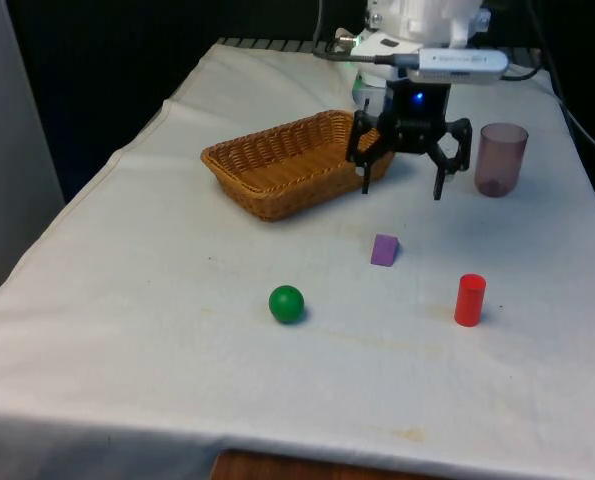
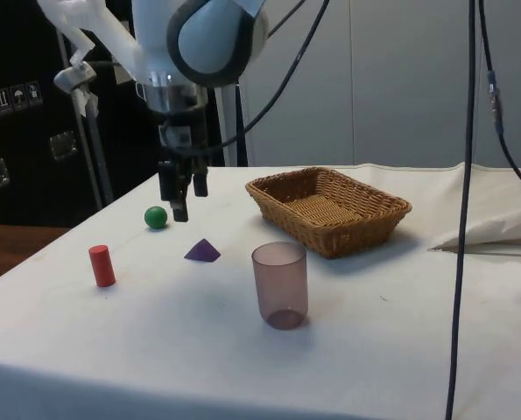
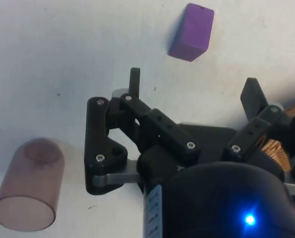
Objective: Pick up the triangular block and place it into the basket.
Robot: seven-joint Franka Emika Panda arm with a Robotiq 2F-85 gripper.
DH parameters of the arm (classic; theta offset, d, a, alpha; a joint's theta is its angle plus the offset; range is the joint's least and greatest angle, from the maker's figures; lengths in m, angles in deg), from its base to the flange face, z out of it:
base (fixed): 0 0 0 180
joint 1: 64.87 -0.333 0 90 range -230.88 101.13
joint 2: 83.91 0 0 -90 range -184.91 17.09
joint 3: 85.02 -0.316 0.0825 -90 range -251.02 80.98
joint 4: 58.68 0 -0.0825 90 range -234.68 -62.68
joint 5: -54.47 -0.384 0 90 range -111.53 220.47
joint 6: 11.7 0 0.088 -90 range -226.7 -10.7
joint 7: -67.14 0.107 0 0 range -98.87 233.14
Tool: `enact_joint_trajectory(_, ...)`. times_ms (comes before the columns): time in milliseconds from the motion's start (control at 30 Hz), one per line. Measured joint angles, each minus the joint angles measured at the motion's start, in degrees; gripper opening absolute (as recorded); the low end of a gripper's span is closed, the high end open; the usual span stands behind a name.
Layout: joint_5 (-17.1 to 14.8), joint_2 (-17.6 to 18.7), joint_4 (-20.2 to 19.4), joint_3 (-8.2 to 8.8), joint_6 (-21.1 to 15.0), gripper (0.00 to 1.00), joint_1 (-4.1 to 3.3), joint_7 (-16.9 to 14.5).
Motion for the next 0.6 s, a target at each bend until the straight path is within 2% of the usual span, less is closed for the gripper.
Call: enact_joint_trajectory(600, -1.3, 2.9, -0.7, 0.17, -3.7, 1.00, 0.69, 0.7)
